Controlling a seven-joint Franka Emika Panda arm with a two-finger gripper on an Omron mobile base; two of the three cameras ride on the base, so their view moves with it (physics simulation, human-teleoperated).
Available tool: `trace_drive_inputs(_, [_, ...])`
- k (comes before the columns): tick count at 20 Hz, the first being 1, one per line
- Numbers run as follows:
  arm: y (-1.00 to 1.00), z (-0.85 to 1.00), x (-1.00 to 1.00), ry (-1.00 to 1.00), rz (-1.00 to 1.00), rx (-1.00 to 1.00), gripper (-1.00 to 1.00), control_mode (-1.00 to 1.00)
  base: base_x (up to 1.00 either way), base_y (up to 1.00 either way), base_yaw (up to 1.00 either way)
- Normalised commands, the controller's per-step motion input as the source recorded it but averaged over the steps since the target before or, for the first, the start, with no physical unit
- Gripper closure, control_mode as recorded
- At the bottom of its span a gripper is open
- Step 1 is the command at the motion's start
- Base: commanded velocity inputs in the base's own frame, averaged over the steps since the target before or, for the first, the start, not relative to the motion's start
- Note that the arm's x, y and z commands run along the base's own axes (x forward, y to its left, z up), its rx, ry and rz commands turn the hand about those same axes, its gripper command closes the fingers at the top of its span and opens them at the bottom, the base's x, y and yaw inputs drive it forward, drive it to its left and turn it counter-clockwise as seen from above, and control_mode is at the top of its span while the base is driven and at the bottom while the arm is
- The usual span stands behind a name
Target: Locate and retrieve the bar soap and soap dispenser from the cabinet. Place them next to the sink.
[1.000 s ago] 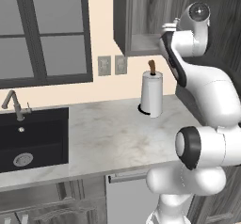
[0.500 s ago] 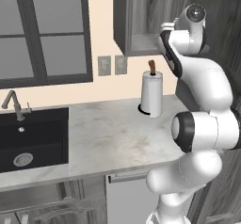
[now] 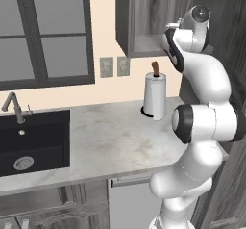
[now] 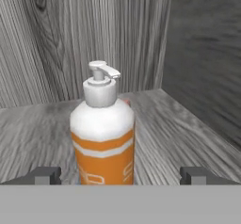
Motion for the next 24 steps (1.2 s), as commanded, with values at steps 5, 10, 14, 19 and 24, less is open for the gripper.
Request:
trace_drive_inputs(5, [0.02, -0.02, 0.03, 0.00, 0.01, 0.00, -1.00, -1.00, 0.00, 0.00, 0.00])
trace_drive_inputs(10, [0.00, -0.12, 0.01, 0.00, 0.00, 0.00, -1.00, -1.00, 0.00, 0.00, 0.00])
trace_drive_inputs(14, [0.00, -0.20, 0.00, 0.00, 0.01, 0.00, -1.00, -1.00, 0.00, 0.00, 0.00])
trace_drive_inputs(19, [0.01, -0.16, 0.05, -0.04, 0.01, 0.02, -1.00, -1.00, 0.00, 0.00, 0.00])
trace_drive_inputs(24, [0.03, -0.09, 0.23, -0.09, 0.00, 0.03, -1.00, -1.00, 0.00, 0.00, 0.00])
